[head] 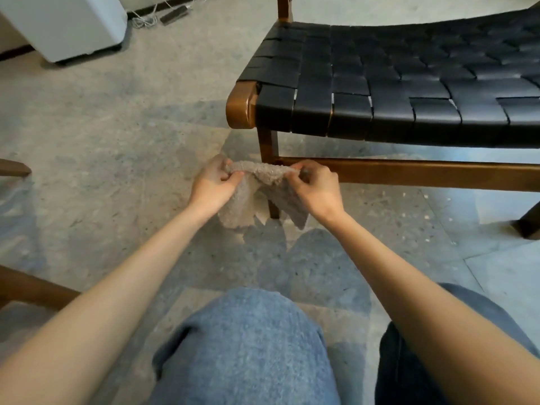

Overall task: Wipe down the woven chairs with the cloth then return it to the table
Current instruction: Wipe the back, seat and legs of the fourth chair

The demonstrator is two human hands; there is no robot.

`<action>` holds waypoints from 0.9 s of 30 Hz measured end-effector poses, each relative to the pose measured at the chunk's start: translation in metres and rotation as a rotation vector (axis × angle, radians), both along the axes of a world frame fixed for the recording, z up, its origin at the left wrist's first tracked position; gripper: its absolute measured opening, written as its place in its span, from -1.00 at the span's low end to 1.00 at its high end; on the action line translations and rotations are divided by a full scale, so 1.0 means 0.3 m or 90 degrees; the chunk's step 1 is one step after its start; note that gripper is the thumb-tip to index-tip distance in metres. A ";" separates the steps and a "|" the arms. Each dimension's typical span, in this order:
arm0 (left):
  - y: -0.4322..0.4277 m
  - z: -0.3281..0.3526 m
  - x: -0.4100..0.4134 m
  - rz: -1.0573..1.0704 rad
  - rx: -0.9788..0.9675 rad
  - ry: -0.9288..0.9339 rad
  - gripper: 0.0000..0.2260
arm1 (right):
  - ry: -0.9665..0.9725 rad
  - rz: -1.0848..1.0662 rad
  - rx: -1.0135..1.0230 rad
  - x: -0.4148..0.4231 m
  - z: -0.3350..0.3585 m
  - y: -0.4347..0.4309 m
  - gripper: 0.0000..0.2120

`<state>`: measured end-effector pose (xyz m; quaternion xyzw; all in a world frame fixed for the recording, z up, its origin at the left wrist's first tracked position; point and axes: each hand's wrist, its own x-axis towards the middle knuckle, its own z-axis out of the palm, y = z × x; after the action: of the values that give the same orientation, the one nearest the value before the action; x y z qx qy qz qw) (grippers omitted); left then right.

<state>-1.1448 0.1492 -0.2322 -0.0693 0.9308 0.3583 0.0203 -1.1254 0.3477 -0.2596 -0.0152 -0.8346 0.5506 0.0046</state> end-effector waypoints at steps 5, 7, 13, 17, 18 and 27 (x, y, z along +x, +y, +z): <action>0.026 -0.058 -0.079 0.062 0.111 0.033 -0.90 | 0.067 -0.126 -0.024 -0.063 -0.038 -0.062 -0.89; 0.041 -0.074 -0.104 0.064 0.138 0.075 -0.88 | 0.095 -0.157 -0.047 -0.087 -0.041 -0.071 -0.86; 0.101 -0.097 -0.166 0.043 0.338 0.132 -0.64 | 0.033 -0.080 -0.164 -0.127 -0.066 -0.107 -0.67; 0.128 -0.118 -0.218 -0.027 0.426 0.192 -0.52 | 0.004 -0.017 -0.215 -0.160 -0.097 -0.157 -0.66; 0.138 -0.121 -0.226 -0.026 0.430 0.202 -0.52 | 0.010 -0.015 -0.208 -0.167 -0.095 -0.163 -0.65; 0.150 -0.148 -0.294 -0.132 0.394 0.195 -0.60 | 0.029 -0.062 -0.124 -0.224 -0.066 -0.207 -0.77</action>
<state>-1.2331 0.1941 -0.2767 0.0898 0.7726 0.6253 -0.0634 -1.1927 0.2855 -0.2794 -0.0440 -0.7752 0.6282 0.0488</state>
